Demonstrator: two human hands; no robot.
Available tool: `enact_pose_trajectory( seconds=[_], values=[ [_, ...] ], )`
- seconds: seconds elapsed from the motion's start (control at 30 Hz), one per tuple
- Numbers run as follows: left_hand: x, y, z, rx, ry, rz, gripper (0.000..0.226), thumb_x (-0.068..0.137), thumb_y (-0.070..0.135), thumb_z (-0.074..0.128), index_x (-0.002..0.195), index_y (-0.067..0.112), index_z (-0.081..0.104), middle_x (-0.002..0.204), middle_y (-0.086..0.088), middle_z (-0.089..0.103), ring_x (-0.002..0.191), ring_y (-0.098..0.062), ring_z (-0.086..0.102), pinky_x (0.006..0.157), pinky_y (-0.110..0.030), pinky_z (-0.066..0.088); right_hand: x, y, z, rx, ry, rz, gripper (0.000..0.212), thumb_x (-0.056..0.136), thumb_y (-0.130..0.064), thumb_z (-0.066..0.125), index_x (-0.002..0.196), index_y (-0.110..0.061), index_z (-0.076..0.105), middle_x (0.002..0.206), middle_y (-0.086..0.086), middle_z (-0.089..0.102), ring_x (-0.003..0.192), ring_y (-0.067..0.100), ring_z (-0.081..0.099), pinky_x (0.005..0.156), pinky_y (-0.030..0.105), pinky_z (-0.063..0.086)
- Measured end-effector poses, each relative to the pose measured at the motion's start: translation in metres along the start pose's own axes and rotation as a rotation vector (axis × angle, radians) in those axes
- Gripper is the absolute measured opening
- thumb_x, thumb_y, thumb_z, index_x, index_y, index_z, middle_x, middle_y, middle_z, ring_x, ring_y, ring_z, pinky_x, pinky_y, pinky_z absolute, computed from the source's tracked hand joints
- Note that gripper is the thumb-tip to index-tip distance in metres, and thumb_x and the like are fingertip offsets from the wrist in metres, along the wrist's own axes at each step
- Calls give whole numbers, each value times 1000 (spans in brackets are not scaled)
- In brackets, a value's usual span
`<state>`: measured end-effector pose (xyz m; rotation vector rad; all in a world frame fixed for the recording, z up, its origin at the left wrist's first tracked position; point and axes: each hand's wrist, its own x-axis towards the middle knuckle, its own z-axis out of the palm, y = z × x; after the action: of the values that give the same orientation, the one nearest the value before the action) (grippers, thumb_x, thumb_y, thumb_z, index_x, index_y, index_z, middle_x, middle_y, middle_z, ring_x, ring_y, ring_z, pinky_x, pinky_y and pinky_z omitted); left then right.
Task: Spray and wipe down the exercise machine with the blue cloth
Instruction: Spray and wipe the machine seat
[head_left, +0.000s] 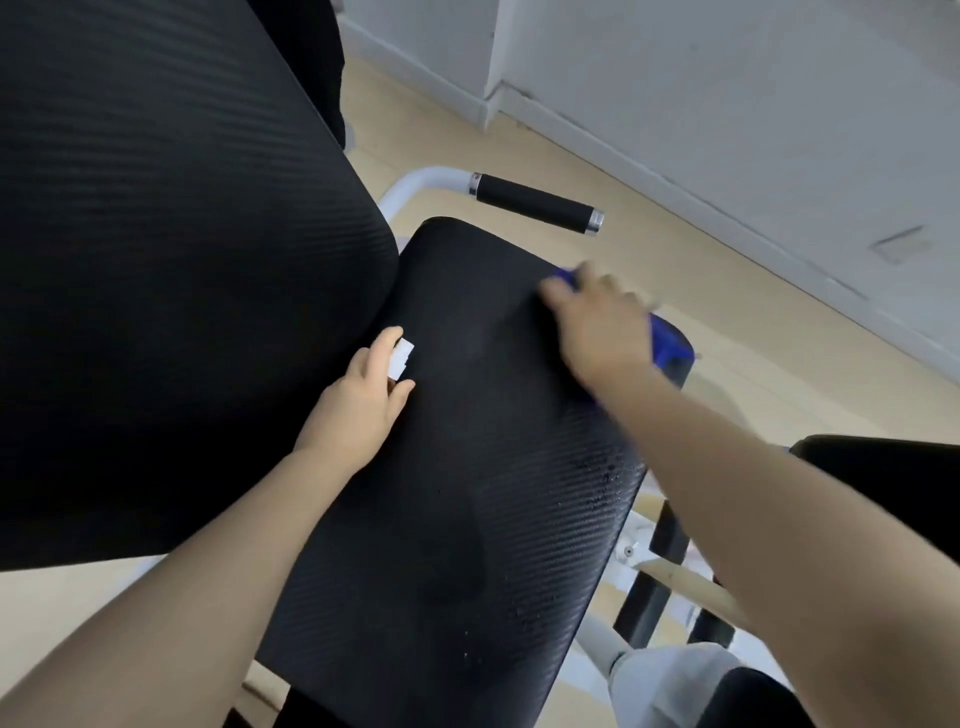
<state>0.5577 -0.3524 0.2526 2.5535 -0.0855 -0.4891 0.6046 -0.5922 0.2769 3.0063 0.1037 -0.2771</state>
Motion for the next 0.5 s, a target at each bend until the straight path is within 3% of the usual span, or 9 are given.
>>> enact_pose_trajectory(
  seconds=[0.03,0.1,0.17,0.3,0.4,0.43,0.5],
  values=[
    [0,-1,2,25,12,18,55,94,27,49,143,19,27,124,-12,51,85,-33,63,72,-48,51,14,15,0,14,14,165,37,92,-7,39,129,-16,40,119,16,44,102,38,50,72,44,37],
    [1,-1,6,107,43,50,53,94,27,48,143,22,29,110,-11,55,68,-31,61,57,-43,52,23,17,6,80,35,260,34,95,-10,39,129,-11,38,118,15,46,98,37,52,65,40,33],
    [4,-2,10,137,80,85,51,93,25,50,141,22,33,98,-10,56,55,-29,57,46,-36,46,15,-9,13,123,67,167,27,95,-14,43,122,-9,44,116,13,49,93,35,54,60,37,31],
    [5,-4,10,125,89,77,50,91,21,55,138,15,39,98,-14,58,55,-35,58,46,-31,39,-19,-68,19,202,3,-191,33,84,-12,57,117,-9,55,103,11,57,75,31,60,53,32,35],
    [3,-1,8,120,116,84,51,88,19,58,135,18,37,91,-14,58,53,-34,58,45,-29,36,2,-52,14,82,73,-499,31,80,-10,44,104,-9,62,89,12,60,64,30,58,49,32,40],
    [3,-2,8,120,129,92,52,87,18,59,133,21,34,89,-14,59,51,-33,58,44,-28,36,16,-42,9,22,123,-510,30,80,-11,40,100,-9,63,86,12,60,63,31,58,49,32,39],
    [4,-4,8,104,125,85,52,86,18,59,131,20,33,90,-15,60,52,-32,59,43,-28,39,39,-31,1,17,76,-290,28,85,-7,41,108,-7,57,99,16,57,77,34,57,57,37,35]
  ],
)
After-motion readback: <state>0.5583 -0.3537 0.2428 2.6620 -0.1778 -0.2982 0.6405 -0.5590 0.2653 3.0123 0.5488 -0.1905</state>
